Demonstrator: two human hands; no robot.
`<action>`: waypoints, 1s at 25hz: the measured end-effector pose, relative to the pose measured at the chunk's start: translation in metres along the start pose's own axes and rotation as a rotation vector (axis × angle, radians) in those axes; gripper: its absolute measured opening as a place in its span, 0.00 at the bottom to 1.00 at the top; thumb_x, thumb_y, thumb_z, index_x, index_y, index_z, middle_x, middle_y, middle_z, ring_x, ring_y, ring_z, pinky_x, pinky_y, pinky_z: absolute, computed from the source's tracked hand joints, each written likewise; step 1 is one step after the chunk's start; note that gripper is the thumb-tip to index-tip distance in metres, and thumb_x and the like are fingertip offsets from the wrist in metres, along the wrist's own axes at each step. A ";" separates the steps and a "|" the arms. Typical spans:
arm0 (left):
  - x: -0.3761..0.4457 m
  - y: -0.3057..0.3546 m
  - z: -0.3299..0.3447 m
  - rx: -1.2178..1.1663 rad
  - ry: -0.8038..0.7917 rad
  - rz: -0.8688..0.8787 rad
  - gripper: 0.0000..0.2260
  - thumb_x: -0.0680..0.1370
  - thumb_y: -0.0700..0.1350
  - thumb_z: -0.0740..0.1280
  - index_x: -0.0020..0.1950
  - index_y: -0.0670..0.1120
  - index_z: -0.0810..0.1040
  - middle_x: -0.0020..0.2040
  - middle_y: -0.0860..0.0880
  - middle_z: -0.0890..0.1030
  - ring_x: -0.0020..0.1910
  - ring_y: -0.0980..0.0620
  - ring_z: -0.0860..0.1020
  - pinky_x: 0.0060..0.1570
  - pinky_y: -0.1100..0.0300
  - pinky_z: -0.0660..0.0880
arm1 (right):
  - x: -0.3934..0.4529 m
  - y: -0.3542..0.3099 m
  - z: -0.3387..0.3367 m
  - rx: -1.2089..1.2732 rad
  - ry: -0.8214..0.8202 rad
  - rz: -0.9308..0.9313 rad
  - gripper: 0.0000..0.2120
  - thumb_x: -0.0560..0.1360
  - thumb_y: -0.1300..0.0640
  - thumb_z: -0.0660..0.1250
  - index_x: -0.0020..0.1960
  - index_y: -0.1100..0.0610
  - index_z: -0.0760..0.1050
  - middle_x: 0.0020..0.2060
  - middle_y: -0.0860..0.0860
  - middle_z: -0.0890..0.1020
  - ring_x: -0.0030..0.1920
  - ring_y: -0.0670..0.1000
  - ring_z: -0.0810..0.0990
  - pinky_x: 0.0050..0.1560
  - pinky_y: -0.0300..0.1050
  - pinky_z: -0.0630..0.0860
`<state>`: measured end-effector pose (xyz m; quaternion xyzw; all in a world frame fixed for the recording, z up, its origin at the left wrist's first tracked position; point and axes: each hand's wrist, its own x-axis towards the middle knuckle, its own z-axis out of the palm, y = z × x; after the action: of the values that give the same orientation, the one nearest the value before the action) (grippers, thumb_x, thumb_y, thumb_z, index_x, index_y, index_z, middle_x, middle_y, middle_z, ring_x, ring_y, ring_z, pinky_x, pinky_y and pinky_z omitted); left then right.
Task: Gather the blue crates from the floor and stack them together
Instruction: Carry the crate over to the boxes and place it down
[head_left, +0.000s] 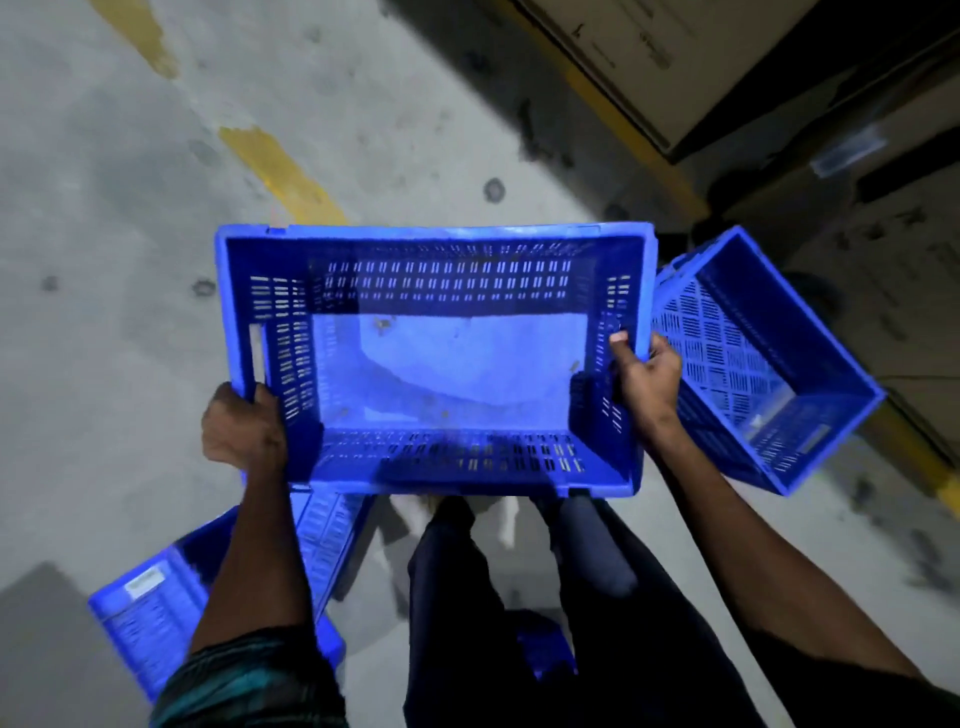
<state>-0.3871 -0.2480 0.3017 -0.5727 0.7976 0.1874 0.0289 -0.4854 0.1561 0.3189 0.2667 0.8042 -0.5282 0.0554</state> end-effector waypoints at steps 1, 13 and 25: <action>-0.010 -0.008 -0.013 -0.010 -0.003 0.004 0.14 0.76 0.49 0.65 0.55 0.41 0.77 0.51 0.32 0.81 0.52 0.31 0.79 0.49 0.42 0.74 | -0.010 -0.008 -0.009 -0.034 0.011 -0.010 0.03 0.75 0.53 0.69 0.45 0.52 0.80 0.32 0.45 0.78 0.32 0.43 0.73 0.39 0.44 0.73; -0.073 -0.008 -0.121 -0.148 -0.075 0.188 0.19 0.72 0.57 0.73 0.54 0.45 0.77 0.52 0.37 0.82 0.52 0.33 0.79 0.51 0.45 0.73 | -0.105 -0.077 -0.125 -0.260 0.128 -0.055 0.07 0.75 0.53 0.68 0.44 0.57 0.79 0.34 0.55 0.81 0.34 0.53 0.78 0.36 0.45 0.71; -0.213 0.151 -0.081 -0.115 -0.159 0.461 0.16 0.73 0.55 0.74 0.55 0.48 0.79 0.51 0.39 0.84 0.51 0.37 0.81 0.49 0.50 0.74 | -0.076 -0.009 -0.290 -0.226 0.310 0.184 0.13 0.76 0.61 0.65 0.60 0.60 0.77 0.50 0.63 0.83 0.51 0.62 0.81 0.51 0.49 0.74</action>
<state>-0.4402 -0.0416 0.4728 -0.3596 0.8905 0.2783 0.0155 -0.3698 0.3802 0.4811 0.4093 0.8295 -0.3799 0.0087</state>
